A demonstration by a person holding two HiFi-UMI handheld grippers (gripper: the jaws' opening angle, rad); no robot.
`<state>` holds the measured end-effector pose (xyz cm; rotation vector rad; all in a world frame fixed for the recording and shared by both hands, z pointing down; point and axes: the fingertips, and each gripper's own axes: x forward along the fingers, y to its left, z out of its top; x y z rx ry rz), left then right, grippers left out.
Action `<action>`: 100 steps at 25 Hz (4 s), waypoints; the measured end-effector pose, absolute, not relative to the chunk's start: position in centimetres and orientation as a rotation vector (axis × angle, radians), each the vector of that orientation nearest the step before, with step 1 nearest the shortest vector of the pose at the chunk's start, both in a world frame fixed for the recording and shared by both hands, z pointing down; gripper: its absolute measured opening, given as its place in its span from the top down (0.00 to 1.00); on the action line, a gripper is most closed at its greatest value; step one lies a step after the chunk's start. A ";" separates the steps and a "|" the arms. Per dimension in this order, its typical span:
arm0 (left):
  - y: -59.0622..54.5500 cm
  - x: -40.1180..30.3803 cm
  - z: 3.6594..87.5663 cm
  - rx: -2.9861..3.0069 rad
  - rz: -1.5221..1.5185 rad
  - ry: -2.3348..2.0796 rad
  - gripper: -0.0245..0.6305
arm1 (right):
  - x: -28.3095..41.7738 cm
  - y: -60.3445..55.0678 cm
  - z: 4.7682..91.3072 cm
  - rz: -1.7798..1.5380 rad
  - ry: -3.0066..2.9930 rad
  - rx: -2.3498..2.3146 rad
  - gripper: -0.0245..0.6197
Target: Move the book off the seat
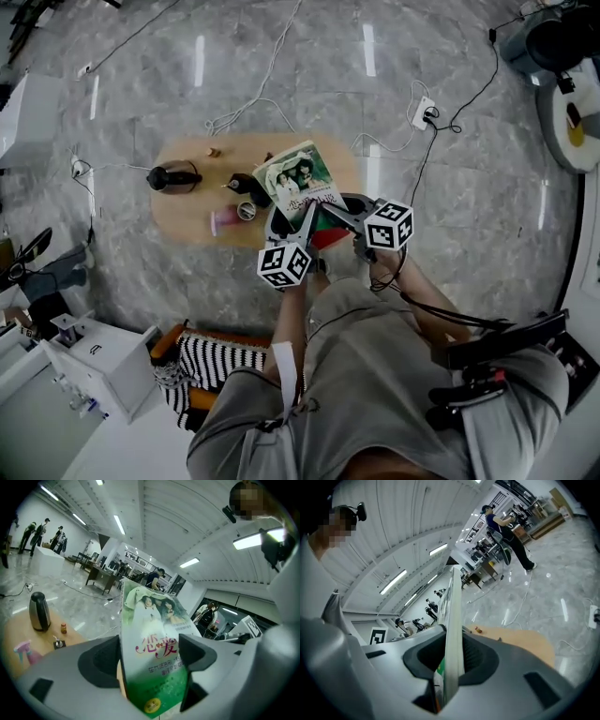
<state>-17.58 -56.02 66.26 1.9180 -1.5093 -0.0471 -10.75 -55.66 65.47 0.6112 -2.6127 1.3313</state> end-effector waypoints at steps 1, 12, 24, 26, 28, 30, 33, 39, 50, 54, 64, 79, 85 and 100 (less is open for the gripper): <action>-55.6 -17.4 67.7 1.892 -0.036 -1.502 0.38 | -10.6 -55.3 66.8 1.359 -2.587 0.607 0.84; -49.7 -15.7 81.8 1.662 0.104 -1.411 0.38 | -8.9 -49.7 80.6 1.614 -2.300 0.604 0.84; -43.6 -15.2 94.0 1.441 0.184 -1.326 0.38 | -8.6 -44.1 92.3 1.659 -2.068 0.583 0.84; -43.0 -15.4 95.7 1.413 0.184 -1.324 0.38 | -8.8 -43.7 94.0 1.658 -2.041 0.587 0.84; -42.7 -15.6 97.3 1.391 0.198 -1.318 0.38 | -9.0 -43.4 95.5 1.664 -2.015 0.595 0.83; -42.7 -15.7 98.6 1.376 0.216 -1.313 0.38 | -9.0 -43.4 96.7 1.662 -2.002 0.601 0.83; -43.2 -15.5 100.0 1.377 0.236 -1.310 0.38 | -8.9 -43.9 98.3 1.628 -1.998 0.604 0.83; -43.8 -16.3 101.9 1.351 0.254 -1.313 0.38 | -9.5 -44.5 100.1 1.606 -1.980 0.635 0.83; -41.1 -17.8 101.5 1.367 0.503 -1.338 0.38 | -4.9 -43.7 103.0 1.150 -1.741 0.631 0.50; -41.2 -18.2 96.7 1.435 0.462 -1.369 0.38 | -2.2 -44.0 99.6 1.115 -1.787 0.632 0.50; -38.5 -20.8 81.6 1.488 0.426 -1.486 0.38 | 2.3 -43.8 86.1 1.200 -1.907 0.733 0.74; -48.5 -26.0 52.1 1.847 0.030 -1.903 0.38 | -6.3 -55.3 58.2 0.657 -2.444 0.834 0.62; -52.5 -28.3 39.1 1.965 -0.277 -2.125 0.38 | -8.8 -60.9 43.7 0.320 -2.718 0.944 0.53; -51.5 -27.0 27.0 2.182 -0.443 -2.281 0.38 | -2.7 -61.6 27.6 -0.011 -2.884 1.484 0.46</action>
